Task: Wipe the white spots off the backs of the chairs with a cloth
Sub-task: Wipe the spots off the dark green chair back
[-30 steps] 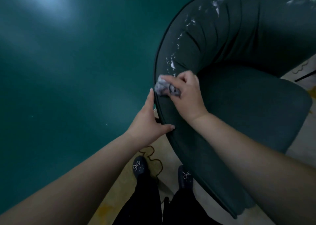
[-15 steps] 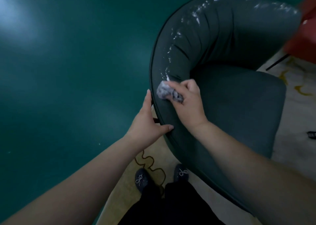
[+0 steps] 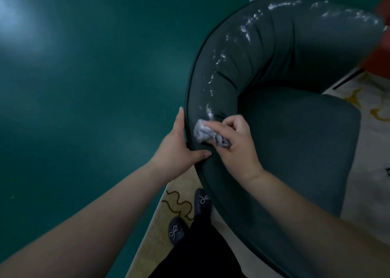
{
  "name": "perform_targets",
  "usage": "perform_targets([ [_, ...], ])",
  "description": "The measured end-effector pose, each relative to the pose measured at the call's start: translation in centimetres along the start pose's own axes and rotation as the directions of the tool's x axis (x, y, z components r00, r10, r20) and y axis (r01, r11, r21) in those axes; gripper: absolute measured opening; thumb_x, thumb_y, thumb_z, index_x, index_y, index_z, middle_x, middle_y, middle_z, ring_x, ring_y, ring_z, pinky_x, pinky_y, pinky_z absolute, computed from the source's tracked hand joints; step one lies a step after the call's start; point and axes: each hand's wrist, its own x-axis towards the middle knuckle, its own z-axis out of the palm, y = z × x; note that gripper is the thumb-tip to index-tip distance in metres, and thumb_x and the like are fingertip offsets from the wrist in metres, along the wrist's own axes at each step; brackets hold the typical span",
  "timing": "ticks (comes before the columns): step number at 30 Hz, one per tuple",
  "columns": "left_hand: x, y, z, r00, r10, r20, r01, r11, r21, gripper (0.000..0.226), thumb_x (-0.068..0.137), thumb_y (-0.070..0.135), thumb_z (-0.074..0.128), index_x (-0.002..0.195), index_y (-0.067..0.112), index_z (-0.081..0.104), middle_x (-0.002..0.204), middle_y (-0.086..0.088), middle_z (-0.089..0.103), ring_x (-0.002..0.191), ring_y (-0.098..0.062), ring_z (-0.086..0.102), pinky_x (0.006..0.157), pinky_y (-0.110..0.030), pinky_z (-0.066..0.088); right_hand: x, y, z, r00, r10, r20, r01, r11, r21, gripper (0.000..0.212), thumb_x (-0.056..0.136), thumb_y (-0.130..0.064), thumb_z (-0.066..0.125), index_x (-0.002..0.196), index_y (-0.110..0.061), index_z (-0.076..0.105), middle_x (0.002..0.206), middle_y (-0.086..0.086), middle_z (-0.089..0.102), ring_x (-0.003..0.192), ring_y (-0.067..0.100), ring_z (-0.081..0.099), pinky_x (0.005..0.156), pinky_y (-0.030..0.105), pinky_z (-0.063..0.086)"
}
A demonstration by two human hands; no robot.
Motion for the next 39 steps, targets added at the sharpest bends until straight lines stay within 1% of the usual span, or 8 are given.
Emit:
perform_targets([
  [3,0.2,0.2,0.1,1.000,0.002,0.030,-0.003,0.999,0.041,0.123,0.071,0.029,0.082,0.150,0.033,-0.013,0.135,0.021,0.042,0.109,-0.013,0.060,0.092,-0.032,0.051,3.2,0.4,0.1,1.000,-0.026,-0.010,0.025,0.999,-0.046,0.049,0.076,0.000,0.073,0.116,-0.029,0.068,0.095,0.000,0.039,0.096,0.018,0.042,0.090,0.016,0.036],
  [7,0.3,0.0,0.4,1.000,-0.012,0.012,0.011,0.999,0.051,0.122,0.072,0.030,0.081,0.150,0.035,-0.013,0.125,0.023,0.042,0.107,-0.012,0.061,0.088,-0.027,0.050,6.0,0.3,0.9,0.998,-0.005,-0.063,0.001,0.998,-0.059,0.046,0.077,-0.001,0.073,0.115,-0.027,0.069,0.094,0.002,0.041,0.094,0.021,0.043,0.090,0.016,0.035],
  [13,0.4,0.0,0.5,1.000,-0.019,0.011,0.018,0.999,0.039,0.122,0.072,0.029,0.081,0.148,0.038,-0.014,0.136,0.015,0.047,0.110,-0.012,0.060,0.088,-0.025,0.049,2.6,0.2,-0.1,0.999,-0.041,0.003,0.041,0.999,-0.036,0.056,0.073,0.008,0.071,0.117,-0.026,0.068,0.095,0.003,0.040,0.094,0.019,0.041,0.088,0.015,0.036],
  [18,0.5,0.0,0.6,1.000,-0.016,0.006,0.016,1.000,0.023,0.120,0.073,0.029,0.080,0.148,0.040,-0.013,0.126,0.025,0.042,0.112,-0.011,0.058,0.093,-0.030,0.050,8.0,0.5,0.7,0.996,0.005,-0.093,-0.010,0.999,-0.049,0.046,0.078,0.004,0.069,0.115,-0.023,0.069,0.093,0.007,0.041,0.093,0.029,0.045,0.091,0.025,0.040],
  [24,0.2,0.1,0.5,1.000,-0.019,0.003,0.018,0.999,0.035,0.121,0.073,0.027,0.080,0.149,0.038,-0.014,0.136,0.017,0.047,0.108,-0.011,0.060,0.090,-0.026,0.050,2.8,0.9,0.4,0.999,0.012,-0.045,-0.010,0.999,0.041,0.060,0.076,0.010,0.070,0.120,-0.030,0.064,0.095,0.008,0.041,0.089,0.030,0.050,0.084,0.043,0.048],
  [29,0.2,0.1,0.4,1.000,-0.023,0.000,0.023,0.999,0.025,0.120,0.074,0.027,0.080,0.149,0.039,-0.012,0.124,0.031,0.039,0.111,-0.009,0.058,0.092,-0.025,0.049,8.7,1.1,1.0,0.990,0.066,-0.126,-0.063,0.998,0.028,0.043,0.080,0.000,0.068,0.114,-0.026,0.069,0.094,0.003,0.039,0.093,0.030,0.049,0.092,0.039,0.046],
  [33,0.2,-0.2,0.3,0.999,-0.046,-0.009,0.046,0.999,-0.001,0.120,0.072,0.027,0.082,0.150,0.040,-0.009,0.112,0.046,0.035,0.108,-0.003,0.058,0.080,-0.006,0.045,5.4,1.1,1.1,0.985,0.114,-0.130,-0.102,0.990,0.101,0.045,0.081,-0.001,0.069,0.118,-0.027,0.067,0.097,0.005,0.040,0.093,0.025,0.050,0.091,0.037,0.048],
  [39,1.4,0.7,-0.3,1.000,-0.030,0.003,0.029,0.999,0.025,0.122,0.067,0.033,0.084,0.152,0.035,-0.004,0.133,0.027,0.038,0.119,-0.007,0.052,0.099,-0.027,0.044,7.1,1.7,0.5,0.992,0.077,-0.096,-0.069,0.994,0.083,0.042,0.080,-0.003,0.069,0.117,-0.023,0.068,0.094,0.004,0.039,0.092,0.029,0.050,0.090,0.042,0.047],
])
